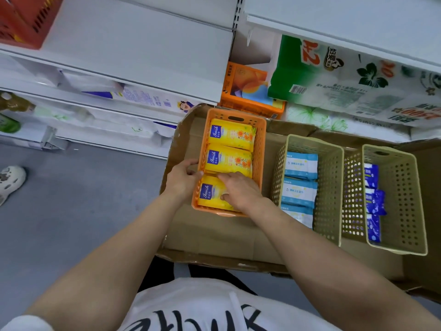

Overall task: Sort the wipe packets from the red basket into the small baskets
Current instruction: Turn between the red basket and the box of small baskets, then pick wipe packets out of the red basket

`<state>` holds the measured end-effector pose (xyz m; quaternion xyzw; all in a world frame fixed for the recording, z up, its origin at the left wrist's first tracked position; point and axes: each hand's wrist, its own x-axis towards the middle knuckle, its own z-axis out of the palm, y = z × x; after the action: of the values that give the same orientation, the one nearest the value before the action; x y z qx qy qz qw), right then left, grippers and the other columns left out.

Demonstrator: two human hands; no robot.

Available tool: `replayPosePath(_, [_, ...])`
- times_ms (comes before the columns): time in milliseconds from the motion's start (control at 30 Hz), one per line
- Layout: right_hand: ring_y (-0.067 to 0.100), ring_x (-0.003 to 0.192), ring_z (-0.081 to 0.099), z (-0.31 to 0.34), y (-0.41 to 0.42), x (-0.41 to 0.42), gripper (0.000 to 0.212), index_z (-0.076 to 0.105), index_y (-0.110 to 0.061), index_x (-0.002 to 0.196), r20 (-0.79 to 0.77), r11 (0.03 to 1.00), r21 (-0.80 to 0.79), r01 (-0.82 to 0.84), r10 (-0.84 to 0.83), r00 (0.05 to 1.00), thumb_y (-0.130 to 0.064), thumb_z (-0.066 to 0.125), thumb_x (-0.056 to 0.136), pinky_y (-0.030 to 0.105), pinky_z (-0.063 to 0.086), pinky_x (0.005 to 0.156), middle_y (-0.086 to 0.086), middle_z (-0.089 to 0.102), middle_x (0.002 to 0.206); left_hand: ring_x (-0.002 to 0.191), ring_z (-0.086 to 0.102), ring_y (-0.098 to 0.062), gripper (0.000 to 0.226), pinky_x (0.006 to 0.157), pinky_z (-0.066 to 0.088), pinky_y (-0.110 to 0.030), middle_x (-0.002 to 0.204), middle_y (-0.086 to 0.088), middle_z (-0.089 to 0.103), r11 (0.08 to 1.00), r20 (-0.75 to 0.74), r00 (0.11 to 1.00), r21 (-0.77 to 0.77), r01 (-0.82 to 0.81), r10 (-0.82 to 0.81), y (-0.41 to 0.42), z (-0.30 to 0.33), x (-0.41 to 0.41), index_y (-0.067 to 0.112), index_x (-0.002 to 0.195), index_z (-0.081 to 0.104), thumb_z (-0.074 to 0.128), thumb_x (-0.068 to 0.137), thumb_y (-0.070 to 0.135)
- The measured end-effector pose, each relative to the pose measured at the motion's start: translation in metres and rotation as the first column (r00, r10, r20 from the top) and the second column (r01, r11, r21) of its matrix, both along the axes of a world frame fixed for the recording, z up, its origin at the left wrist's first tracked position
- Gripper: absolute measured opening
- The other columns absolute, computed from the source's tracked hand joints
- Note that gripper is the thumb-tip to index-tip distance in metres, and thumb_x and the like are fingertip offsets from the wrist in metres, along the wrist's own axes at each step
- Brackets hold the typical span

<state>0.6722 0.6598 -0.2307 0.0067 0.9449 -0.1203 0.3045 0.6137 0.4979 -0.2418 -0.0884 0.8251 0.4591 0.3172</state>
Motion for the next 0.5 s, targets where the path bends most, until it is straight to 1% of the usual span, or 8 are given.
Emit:
replayPosePath(33, [0.026, 0.132, 0.045, 0.002, 0.0, 0.0, 0.059, 0.039, -0.026, 0.143, 0.008, 1.0, 0.011, 0.003, -0.003, 1.0, -0.034, 0.066, 0.091, 0.042, 0.042, 0.104, 0.003, 0.049, 0.144, 0.09, 0.066, -0.015, 0.04, 0.067, 0.056, -0.027, 0.11, 0.0, 0.066, 1.0, -0.008, 1.0, -0.016, 0.011, -0.011, 0.0, 0.002, 0.0, 0.024, 0.13, 0.054, 0.063, 0.093, 0.034])
replayPosePath(67, [0.026, 0.131, 0.045, 0.006, 0.0, 0.0, 0.058, 0.039, -0.025, 0.143, 0.014, 1.0, 0.022, 0.007, -0.008, 1.0, -0.035, 0.065, 0.092, 0.042, 0.043, 0.103, 0.004, 0.049, 0.143, 0.091, 0.066, -0.016, 0.038, 0.068, 0.056, -0.027, 0.111, -0.001, 0.066, 0.999, -0.009, 1.0, -0.028, 0.019, -0.019, -0.001, 0.005, 0.0, 0.023, 0.129, 0.055, 0.061, 0.094, 0.036])
replayPosePath(133, [0.026, 0.13, 0.046, 0.016, 0.001, -0.001, 0.057, 0.04, -0.025, 0.144, 0.025, 0.999, 0.034, 0.031, -0.032, 0.999, -0.037, 0.062, 0.093, 0.042, 0.044, 0.101, 0.004, 0.05, 0.142, 0.096, 0.067, -0.019, 0.036, 0.079, 0.058, -0.037, 0.115, -0.004, 0.067, 0.999, -0.017, 0.999, -0.033, 0.03, -0.031, -0.005, 0.012, -0.001, 0.021, 0.128, 0.056, 0.058, 0.095, 0.037])
replayPosePath(167, [0.026, 0.13, 0.046, 0.022, 0.002, -0.002, 0.058, 0.039, -0.025, 0.146, 0.026, 0.998, 0.033, 0.053, -0.054, 0.998, -0.038, 0.061, 0.094, 0.042, 0.044, 0.101, 0.004, 0.05, 0.143, 0.1, 0.065, -0.021, 0.036, 0.086, 0.057, -0.041, 0.118, -0.006, 0.067, 0.998, -0.034, 0.999, -0.044, 0.036, -0.038, -0.008, 0.016, -0.002, 0.019, 0.128, 0.057, 0.057, 0.096, 0.035])
replayPosePath(233, [0.027, 0.131, 0.047, 0.036, 0.003, -0.005, 0.059, 0.037, -0.027, 0.148, 0.0, 0.992, 0.026, 0.123, -0.123, 0.992, -0.038, 0.06, 0.094, 0.042, 0.044, 0.102, 0.004, 0.048, 0.145, 0.11, 0.061, -0.022, 0.035, 0.093, 0.051, -0.037, 0.124, -0.005, 0.064, 0.994, -0.087, 0.993, -0.083, 0.073, -0.08, -0.02, 0.028, -0.007, 0.017, 0.128, 0.058, 0.055, 0.097, 0.033])
replayPosePath(333, [0.026, 0.13, 0.05, 0.06, 0.0, -0.016, 0.058, 0.038, -0.027, 0.148, -0.068, 0.975, 0.032, 0.218, -0.216, 0.974, -0.038, 0.06, 0.094, 0.041, 0.046, 0.102, 0.004, 0.049, 0.146, 0.114, 0.058, -0.019, 0.036, 0.09, 0.044, -0.03, 0.127, -0.003, 0.063, 0.977, -0.184, 0.965, -0.139, 0.163, -0.187, -0.054, 0.053, -0.02, 0.017, 0.128, 0.059, 0.054, 0.097, 0.034])
replayPosePath(400, [0.025, 0.128, 0.051, 0.079, -0.01, -0.026, 0.056, 0.041, -0.027, 0.146, -0.121, 0.966, 0.03, 0.257, -0.252, 0.96, -0.039, 0.059, 0.095, 0.04, 0.046, 0.101, 0.003, 0.051, 0.144, 0.115, 0.058, -0.02, 0.037, 0.09, 0.041, -0.029, 0.127, -0.004, 0.063, 0.95, -0.286, 0.915, -0.213, 0.227, -0.283, -0.091, 0.072, -0.033, 0.016, 0.128, 0.06, 0.055, 0.096, 0.034])
replayPosePath(500, [0.021, 0.129, 0.05, 0.111, -0.04, -0.038, 0.052, 0.045, -0.025, 0.144, -0.269, 0.961, 0.032, 0.274, -0.255, 0.929, -0.04, 0.058, 0.095, 0.038, 0.044, 0.101, 0.001, 0.052, 0.144, 0.121, 0.053, -0.025, 0.039, 0.099, 0.039, -0.034, 0.129, -0.008, 0.059, 0.915, -0.457, 0.805, -0.316, 0.252, -0.379, -0.164, 0.1, -0.052, 0.014, 0.129, 0.058, 0.056, 0.096, 0.034])
